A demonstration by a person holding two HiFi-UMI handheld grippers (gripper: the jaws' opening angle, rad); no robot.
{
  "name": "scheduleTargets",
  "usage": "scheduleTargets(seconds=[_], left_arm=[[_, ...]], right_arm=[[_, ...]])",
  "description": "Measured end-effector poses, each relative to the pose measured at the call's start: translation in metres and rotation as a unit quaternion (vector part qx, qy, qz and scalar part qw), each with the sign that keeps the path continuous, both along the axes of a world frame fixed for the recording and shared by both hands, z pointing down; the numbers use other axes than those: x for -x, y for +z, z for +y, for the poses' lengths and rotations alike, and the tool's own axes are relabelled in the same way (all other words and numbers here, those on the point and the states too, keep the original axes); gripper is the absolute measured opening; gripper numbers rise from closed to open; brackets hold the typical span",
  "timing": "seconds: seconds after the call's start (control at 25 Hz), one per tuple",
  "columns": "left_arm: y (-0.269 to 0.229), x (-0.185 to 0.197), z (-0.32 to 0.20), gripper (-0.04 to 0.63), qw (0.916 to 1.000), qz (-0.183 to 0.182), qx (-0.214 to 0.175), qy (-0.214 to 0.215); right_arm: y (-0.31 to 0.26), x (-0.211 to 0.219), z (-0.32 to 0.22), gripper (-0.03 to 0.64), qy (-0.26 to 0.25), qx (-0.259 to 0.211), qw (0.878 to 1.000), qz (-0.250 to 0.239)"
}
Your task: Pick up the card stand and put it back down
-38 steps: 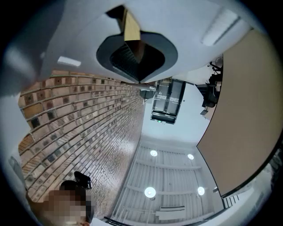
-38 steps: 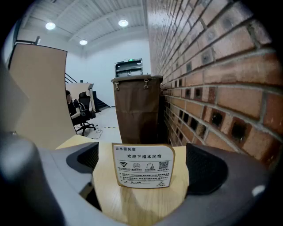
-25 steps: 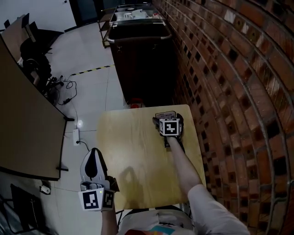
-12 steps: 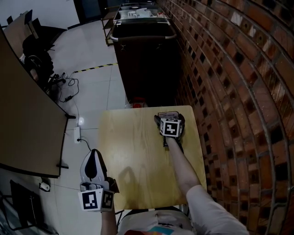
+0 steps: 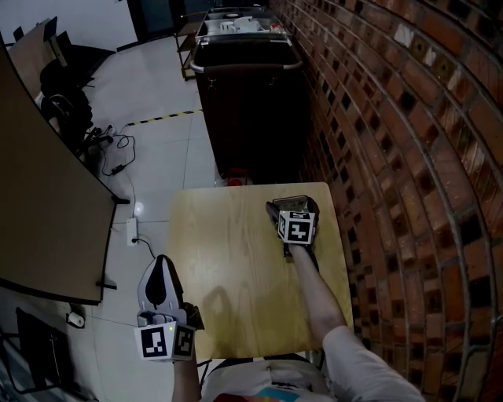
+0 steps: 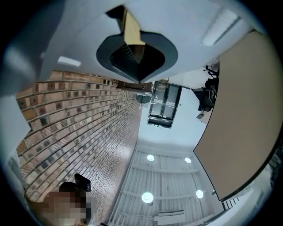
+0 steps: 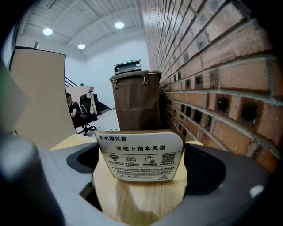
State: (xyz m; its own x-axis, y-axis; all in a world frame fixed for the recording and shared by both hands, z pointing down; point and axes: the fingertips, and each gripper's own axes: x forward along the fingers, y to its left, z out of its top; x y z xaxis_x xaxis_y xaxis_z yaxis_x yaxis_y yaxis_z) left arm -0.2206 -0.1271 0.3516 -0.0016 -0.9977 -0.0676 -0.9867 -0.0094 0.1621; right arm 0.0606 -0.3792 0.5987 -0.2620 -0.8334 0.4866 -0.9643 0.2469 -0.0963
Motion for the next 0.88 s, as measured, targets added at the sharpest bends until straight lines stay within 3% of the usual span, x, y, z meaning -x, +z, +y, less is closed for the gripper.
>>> scheduleTargets(seconds=[0.16, 0.32, 0.64, 0.88], left_arm=[[-0.003, -0.005, 0.001, 0.005, 1.0000, -0.001, -0.007, 0.006], [-0.005, -0.015, 0.003, 0.005, 0.9998, -0.006, -0.011, 0.015], [-0.020, -0.032, 0.010, 0.005, 0.9988, -0.016, -0.034, 0.030], [-0.032, -0.047, 0.021, 0.005, 0.9970, -0.017, -0.058, 0.050]], right_arm=[[-0.037, 0.010, 0.022, 0.571, -0.051, -0.067, 0.996, 0.019], [-0.096, 0.015, 0.066, 0.571, -0.080, -0.149, 0.985, 0.032], [-0.220, 0.004, 0.185, 0.571, -0.059, -0.260, 0.962, -0.059], [-0.269, -0.006, 0.239, 0.568, -0.056, -0.306, 0.948, -0.072]])
